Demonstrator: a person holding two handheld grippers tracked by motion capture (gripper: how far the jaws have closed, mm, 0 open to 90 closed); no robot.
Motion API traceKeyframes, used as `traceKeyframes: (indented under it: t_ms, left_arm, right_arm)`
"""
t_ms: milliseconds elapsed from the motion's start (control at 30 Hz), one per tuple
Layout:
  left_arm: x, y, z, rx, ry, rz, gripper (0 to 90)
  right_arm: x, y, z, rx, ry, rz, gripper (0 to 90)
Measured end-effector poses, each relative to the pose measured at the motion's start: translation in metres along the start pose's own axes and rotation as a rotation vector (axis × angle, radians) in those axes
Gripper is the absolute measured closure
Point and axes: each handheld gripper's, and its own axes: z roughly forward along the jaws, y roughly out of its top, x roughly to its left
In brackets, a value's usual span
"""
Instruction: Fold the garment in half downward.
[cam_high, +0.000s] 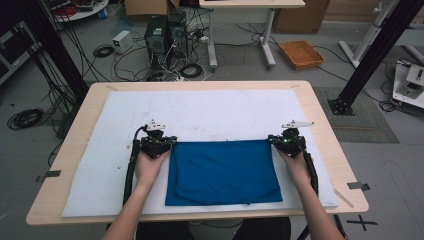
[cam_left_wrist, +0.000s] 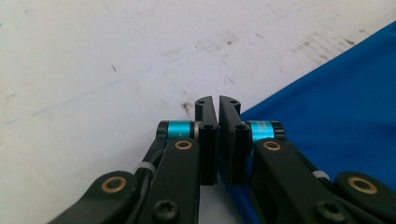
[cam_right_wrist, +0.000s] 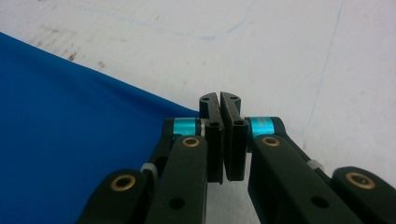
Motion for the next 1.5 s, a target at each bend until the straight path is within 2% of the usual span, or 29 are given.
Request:
traceKeyframes:
  t_ms: [133, 333, 467, 567, 600, 700, 767, 833, 867, 900, 933, 1000, 1033, 1067, 1133, 1233, 1300, 1333, 1500]
  left_arm:
    - [0.004, 0.006, 0.01, -0.003, 0.034, 0.022, 86.1]
    - [0.008, 0.008, 0.015, -0.011, 0.039, 0.024, 86.0]
    - [0.008, 0.008, 0.014, -0.009, 0.043, 0.038, 85.9]
    - [0.008, 0.009, 0.013, -0.014, 0.049, 0.045, 85.1]
    - [0.007, 0.009, 0.013, -0.017, 0.056, 0.042, 78.5]
    - [0.008, 0.009, 0.009, -0.019, 0.065, 0.025, 73.8]
    - [0.009, 0.01, 0.005, -0.024, 0.071, 0.015, 66.3]
    - [0.008, 0.01, 0.0, -0.04, 0.074, 0.026, 61.4]
    - [0.007, 0.01, -0.003, -0.053, 0.082, 0.035, 58.1]
    - [0.006, 0.01, -0.007, -0.062, 0.091, 0.042, 58.1]
    - [0.005, 0.01, -0.011, -0.079, 0.096, 0.041, 54.2]
    - [0.003, 0.008, -0.02, -0.103, 0.075, 0.049, 50.0]
    - [0.002, 0.007, -0.024, -0.113, 0.073, 0.056, 50.0]
    - [0.0, 0.006, -0.028, -0.117, 0.076, 0.07, 46.2]
    - [-0.003, 0.003, -0.037, -0.128, 0.068, 0.087, 45.8]
    - [-0.009, -0.002, -0.051, -0.16, 0.087, 0.1, 40.2]
    - [-0.013, -0.006, -0.059, -0.179, 0.085, 0.117, 39.7]
    - [-0.017, -0.009, -0.065, -0.205, 0.076, 0.122, 38.3]
    - [-0.021, -0.01, -0.07, -0.219, 0.041, 0.126, 35.7]
  right_arm:
    - [-0.005, 0.011, 0.009, 0.004, -0.016, -0.011, 88.9]
    - [-0.011, 0.01, 0.017, 0.013, -0.025, -0.006, 88.8]
    - [-0.01, 0.011, 0.018, 0.006, -0.033, -0.028, 88.5]
    - [-0.01, 0.011, 0.017, 0.006, -0.029, -0.027, 87.7]
    - [-0.01, 0.011, 0.016, 0.003, -0.034, -0.028, 84.2]
    - [-0.01, 0.012, 0.014, -0.001, -0.032, -0.025, 80.7]
    - [-0.01, 0.012, 0.01, -0.007, -0.03, -0.016, 76.1]
    - [-0.01, 0.012, 0.009, -0.012, -0.03, -0.022, 74.1]
    - [-0.009, 0.013, 0.005, -0.021, -0.031, -0.025, 67.9]
    - [-0.009, 0.013, 0.005, -0.021, -0.031, -0.025, 67.9]
    - [-0.009, 0.013, 0.003, -0.023, -0.025, -0.025, 65.9]
    - [-0.006, 0.012, -0.003, -0.033, -0.016, -0.034, 57.8]
    - [-0.006, 0.012, -0.003, -0.033, -0.016, -0.034, 57.8]
    - [-0.004, 0.011, -0.01, -0.052, -0.017, -0.028, 49.9]
    - [-0.002, 0.011, -0.014, -0.059, -0.014, -0.017, 47.2]
    - [0.001, 0.009, -0.028, -0.112, -0.005, -0.013, 41.7]
    - [0.002, 0.007, -0.036, -0.143, 0.008, 0.0, 39.4]
    - [0.003, 0.003, -0.043, -0.155, 0.02, 0.007, 38.7]
    - [0.003, -0.005, -0.052, -0.191, 0.014, 0.02, 37.0]
